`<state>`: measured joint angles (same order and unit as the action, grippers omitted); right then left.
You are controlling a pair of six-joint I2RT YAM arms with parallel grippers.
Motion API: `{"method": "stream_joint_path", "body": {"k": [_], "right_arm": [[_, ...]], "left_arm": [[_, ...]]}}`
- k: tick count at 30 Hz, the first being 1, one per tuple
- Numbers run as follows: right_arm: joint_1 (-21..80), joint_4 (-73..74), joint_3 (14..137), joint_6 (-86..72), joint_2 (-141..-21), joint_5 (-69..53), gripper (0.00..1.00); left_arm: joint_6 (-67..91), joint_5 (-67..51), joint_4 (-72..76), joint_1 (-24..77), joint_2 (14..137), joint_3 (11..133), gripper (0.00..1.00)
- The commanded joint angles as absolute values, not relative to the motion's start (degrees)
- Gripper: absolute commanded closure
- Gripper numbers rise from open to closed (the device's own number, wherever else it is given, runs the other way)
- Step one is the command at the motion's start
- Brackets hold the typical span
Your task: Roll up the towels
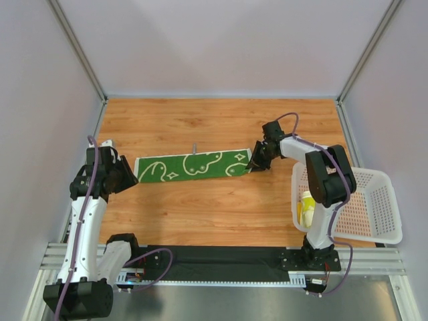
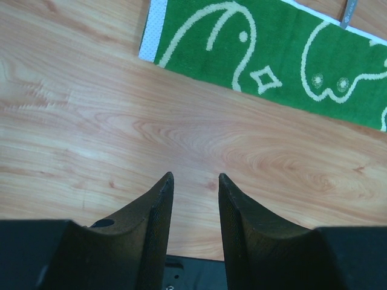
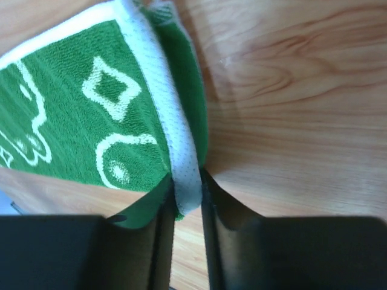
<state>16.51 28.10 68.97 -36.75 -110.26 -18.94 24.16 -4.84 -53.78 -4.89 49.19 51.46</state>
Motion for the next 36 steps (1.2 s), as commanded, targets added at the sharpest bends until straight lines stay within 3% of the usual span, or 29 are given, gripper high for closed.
{"method": "stream_joint_path", "body": {"k": [1, 4, 6, 15, 21, 36], "right_arm": [[17.14, 29.44, 66.88, -35.51, -113.73, -14.59, 0.83], [16.88, 30.14, 67.32, -35.33, -113.21, -13.45, 0.96], [16.79, 32.07, 67.94, -34.9, -112.42, -12.14, 1.0], [15.29, 42.44, 68.47, -31.03, -101.35, 3.13, 1.0], [15.11, 47.37, 72.93, -28.66, -97.04, 6.85, 1.0], [36.46, 60.73, 101.32, -26.37, -105.72, 11.51, 1.0]], "left_arm": [[24.43, -4.57, -52.56, -4.57, 48.87, 51.5, 0.57], [24.52, -4.48, -52.56, -4.57, 48.95, 51.5, 0.57], [24.61, -4.39, -52.65, -4.57, 48.87, 51.59, 0.57], [24.52, -4.57, -52.47, -4.4, 48.87, 51.42, 0.57], [24.34, -5.1, -52.29, -4.39, 49.22, 51.42, 0.58], [24.35, -4.75, -52.29, -4.39, 49.04, 51.42, 0.58]]}}
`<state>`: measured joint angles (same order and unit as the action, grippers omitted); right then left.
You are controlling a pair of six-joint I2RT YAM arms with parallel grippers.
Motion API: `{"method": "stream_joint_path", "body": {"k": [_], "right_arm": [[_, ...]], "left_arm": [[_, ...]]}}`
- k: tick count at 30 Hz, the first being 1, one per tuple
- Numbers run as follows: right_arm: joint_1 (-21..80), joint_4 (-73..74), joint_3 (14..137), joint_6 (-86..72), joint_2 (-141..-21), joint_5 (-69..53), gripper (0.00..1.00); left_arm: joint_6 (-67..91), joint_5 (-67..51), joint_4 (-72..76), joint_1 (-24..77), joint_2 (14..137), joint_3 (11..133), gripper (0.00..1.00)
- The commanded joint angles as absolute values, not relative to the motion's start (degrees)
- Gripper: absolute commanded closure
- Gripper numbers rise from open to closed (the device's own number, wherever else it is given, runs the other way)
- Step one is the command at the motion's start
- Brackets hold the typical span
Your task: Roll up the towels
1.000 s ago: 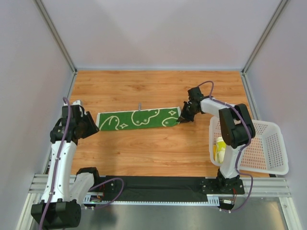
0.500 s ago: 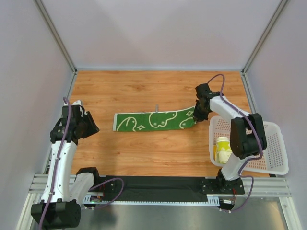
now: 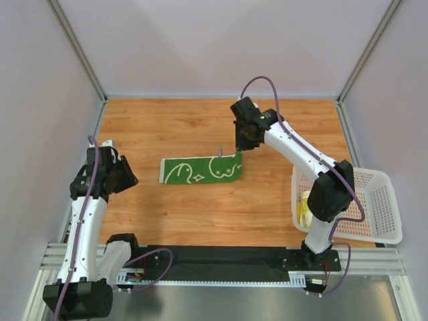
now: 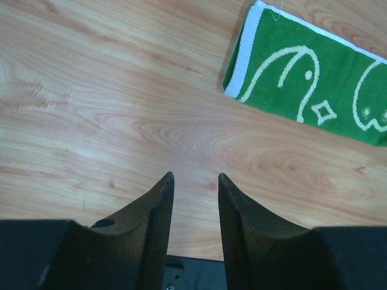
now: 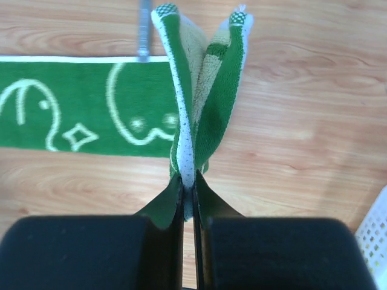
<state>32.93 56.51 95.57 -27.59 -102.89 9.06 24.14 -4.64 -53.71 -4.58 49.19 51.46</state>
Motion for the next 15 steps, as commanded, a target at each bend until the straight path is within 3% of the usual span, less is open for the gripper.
{"method": "stream_joint_path", "body": {"k": [1, 15], "right_arm": [[37.34, 61.86, 103.16, -26.28, -106.78, 11.77, 1.0], [47.72, 66.8, 122.43, -27.68, -121.72, 12.57, 1.0]], "left_arm": [[24.35, -4.75, -52.29, -4.31, 48.96, 51.42, 0.58], [24.34, -4.22, -52.29, -4.39, 48.51, 51.42, 0.58]]}}
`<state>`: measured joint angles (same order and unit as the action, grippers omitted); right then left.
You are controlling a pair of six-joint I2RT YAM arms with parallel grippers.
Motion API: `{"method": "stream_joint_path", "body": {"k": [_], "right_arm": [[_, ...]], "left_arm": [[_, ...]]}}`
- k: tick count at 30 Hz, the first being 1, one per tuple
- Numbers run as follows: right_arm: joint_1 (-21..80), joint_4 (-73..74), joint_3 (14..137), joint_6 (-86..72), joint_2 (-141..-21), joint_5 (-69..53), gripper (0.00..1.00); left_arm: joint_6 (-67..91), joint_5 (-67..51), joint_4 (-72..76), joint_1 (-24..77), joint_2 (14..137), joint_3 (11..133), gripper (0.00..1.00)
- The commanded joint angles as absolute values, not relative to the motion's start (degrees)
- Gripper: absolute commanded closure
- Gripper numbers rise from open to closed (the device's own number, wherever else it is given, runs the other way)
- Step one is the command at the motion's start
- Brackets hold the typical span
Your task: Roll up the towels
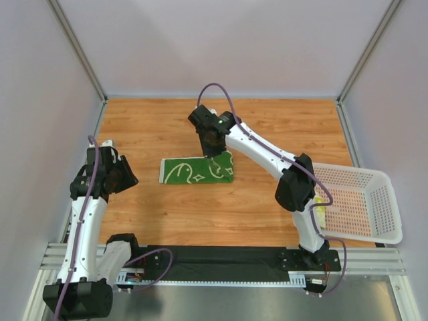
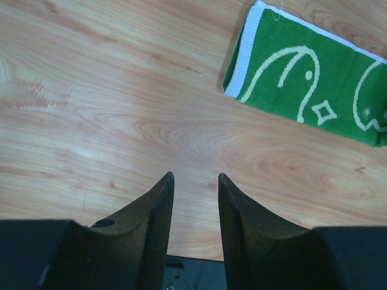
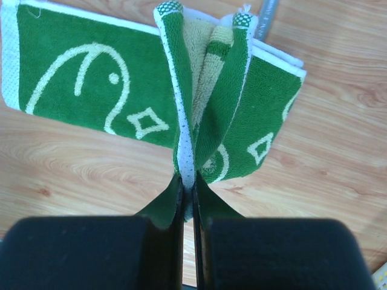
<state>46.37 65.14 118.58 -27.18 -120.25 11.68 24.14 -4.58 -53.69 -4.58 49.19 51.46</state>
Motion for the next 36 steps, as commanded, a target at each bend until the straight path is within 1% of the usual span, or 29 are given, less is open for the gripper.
{"method": "stream_joint_path", "body": {"k": [1, 10, 36], "right_arm": [[47.99, 66.88, 123.21, -27.86, -122.16, 12.57, 1.0], [50.71, 66.54, 128.23, -28.48, -126.12, 11.78, 1.0], [54.05, 58.45, 132.89, -27.6, -132.98, 8.0, 1.0]], "left_arm": [[24.35, -4.39, -52.29, -4.39, 48.52, 51.42, 0.58], [24.35, -4.31, -52.3, -4.39, 48.43, 51.42, 0.58], [24.61, -3.43, -52.47, -4.31, 48.08, 51.5, 0.58]]}}
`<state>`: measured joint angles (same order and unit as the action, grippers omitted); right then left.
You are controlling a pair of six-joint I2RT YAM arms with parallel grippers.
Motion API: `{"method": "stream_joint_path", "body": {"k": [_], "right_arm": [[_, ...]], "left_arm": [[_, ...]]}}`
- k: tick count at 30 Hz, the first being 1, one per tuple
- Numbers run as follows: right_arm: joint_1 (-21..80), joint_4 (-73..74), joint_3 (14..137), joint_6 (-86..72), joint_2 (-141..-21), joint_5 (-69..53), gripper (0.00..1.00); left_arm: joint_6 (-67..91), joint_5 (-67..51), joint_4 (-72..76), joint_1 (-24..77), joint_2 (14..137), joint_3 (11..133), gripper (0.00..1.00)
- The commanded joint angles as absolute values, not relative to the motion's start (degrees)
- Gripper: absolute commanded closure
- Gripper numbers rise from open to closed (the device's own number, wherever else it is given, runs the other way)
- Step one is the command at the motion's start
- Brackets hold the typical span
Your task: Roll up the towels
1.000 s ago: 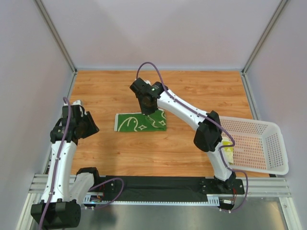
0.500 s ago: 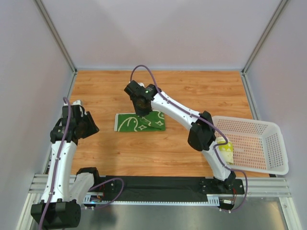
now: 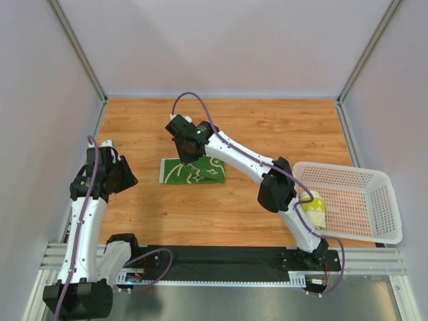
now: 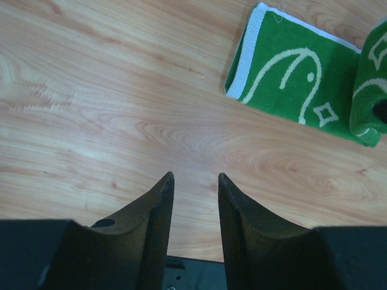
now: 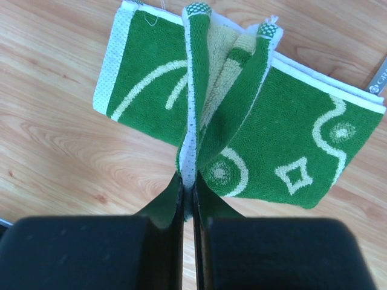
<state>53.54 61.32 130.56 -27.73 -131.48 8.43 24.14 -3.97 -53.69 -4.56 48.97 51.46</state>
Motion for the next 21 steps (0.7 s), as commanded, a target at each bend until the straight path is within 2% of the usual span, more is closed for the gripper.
{"method": "stream_joint_path", "body": {"k": [1, 9, 15, 21], "right_arm": [[54.05, 58.27, 132.98, -27.6, -133.41, 7.65, 1.0], [54.58, 57.04, 134.03, -28.21, -135.88, 5.8, 1.0], [55.11, 55.28, 134.47, -28.04, -137.81, 3.52, 0.93], [55.28, 53.27, 134.21, -28.65, -140.27, 0.88, 0.92]], "left_arm": [[24.61, -3.43, -52.47, -4.39, 47.99, 51.5, 0.58], [24.61, -3.43, -52.38, -4.31, 48.08, 51.5, 0.58], [24.61, -3.34, -52.47, -4.39, 47.99, 51.5, 0.58], [24.61, -2.99, -52.56, -4.39, 47.55, 51.5, 0.58]]}}
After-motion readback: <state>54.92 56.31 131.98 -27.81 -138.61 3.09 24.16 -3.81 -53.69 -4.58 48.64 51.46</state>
